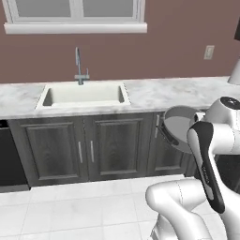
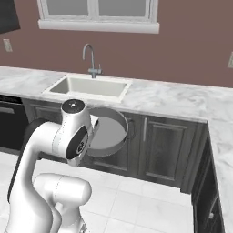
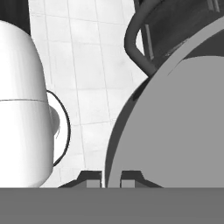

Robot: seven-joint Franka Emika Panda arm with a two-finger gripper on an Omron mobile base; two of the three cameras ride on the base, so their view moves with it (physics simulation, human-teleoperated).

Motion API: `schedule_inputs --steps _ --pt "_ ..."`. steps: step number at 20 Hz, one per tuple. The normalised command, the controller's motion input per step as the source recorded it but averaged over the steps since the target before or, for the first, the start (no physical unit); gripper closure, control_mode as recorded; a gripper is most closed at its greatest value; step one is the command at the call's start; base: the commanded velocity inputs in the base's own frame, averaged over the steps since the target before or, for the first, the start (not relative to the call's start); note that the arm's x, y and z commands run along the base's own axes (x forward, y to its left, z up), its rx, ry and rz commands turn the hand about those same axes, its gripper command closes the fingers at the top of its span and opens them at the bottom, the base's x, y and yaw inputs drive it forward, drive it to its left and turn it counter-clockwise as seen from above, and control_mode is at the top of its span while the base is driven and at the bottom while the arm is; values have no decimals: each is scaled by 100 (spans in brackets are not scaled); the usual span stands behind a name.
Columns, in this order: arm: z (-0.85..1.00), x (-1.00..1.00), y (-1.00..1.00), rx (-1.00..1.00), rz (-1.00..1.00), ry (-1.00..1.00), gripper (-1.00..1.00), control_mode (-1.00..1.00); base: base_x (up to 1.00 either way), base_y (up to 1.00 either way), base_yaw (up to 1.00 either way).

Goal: Move the pot and pan from the stove into the sink.

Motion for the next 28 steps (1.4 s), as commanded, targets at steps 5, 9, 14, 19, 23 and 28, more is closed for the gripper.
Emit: schedule_inputs --steps 5,9,14,19,23,28 --pt "0 0 0 0 0 0 100 100 74 38 -8" --pt "0 0 0 0 0 0 100 100 74 41 -8" --pt "0 0 0 0 0 0 100 100 62 45 -9" --pt "0 0 0 0 0 0 100 100 48 51 -10" --pt "0 0 0 0 0 0 100 100 36 59 -13" --pt "0 0 0 0 0 0 100 100 40 59 -14"
